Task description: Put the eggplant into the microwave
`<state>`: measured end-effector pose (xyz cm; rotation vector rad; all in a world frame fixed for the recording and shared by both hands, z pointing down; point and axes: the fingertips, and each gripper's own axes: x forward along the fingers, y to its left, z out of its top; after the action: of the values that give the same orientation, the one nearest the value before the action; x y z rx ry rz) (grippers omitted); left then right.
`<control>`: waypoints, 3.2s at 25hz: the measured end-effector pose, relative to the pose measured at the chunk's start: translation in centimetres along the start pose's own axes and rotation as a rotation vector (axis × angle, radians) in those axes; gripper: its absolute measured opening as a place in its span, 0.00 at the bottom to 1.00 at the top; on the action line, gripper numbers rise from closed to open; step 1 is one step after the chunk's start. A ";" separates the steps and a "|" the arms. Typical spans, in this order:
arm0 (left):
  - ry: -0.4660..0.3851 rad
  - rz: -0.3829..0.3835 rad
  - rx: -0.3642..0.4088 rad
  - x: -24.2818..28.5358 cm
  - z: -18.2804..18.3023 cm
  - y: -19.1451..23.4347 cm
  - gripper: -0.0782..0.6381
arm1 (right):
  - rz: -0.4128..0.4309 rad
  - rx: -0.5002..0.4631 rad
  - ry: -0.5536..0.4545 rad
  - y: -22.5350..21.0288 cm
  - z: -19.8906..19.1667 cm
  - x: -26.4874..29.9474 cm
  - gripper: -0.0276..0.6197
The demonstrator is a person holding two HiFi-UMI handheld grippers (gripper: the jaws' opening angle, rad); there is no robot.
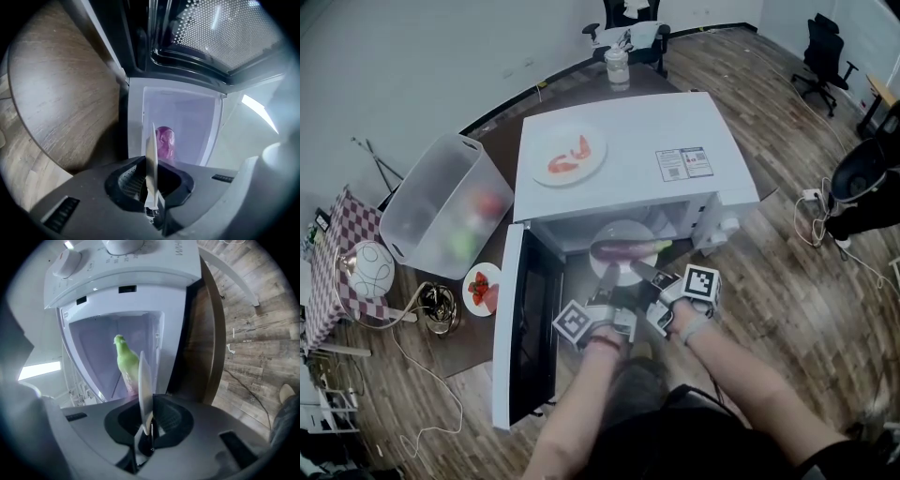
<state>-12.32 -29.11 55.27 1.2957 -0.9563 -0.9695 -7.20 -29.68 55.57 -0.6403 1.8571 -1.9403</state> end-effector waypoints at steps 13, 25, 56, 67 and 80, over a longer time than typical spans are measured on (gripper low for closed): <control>-0.019 0.000 -0.005 1.5 1.2 -0.2 0.14 | 0.005 -0.019 0.022 0.3 0.1 -0.4 0.16; -0.007 0.004 -0.006 2.1 1.5 0.0 0.16 | -0.022 -0.003 0.008 -0.2 0.1 -0.2 0.07; 0.073 -0.028 0.005 1.8 0.3 -0.9 0.13 | -0.022 -0.006 -0.027 0.6 2.6 2.3 0.08; 0.058 -0.029 -0.005 2.9 0.3 -1.1 0.13 | 0.000 -0.038 -0.026 1.5 3.4 2.0 0.17; 0.040 -0.015 -0.008 3.9 1.0 -1.1 0.13 | -0.032 -0.067 0.007 0.9 2.6 2.3 0.08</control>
<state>-12.10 -33.12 54.30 1.3128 -0.9120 -0.9545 -7.66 -33.19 54.87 -0.6886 1.9339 -1.9094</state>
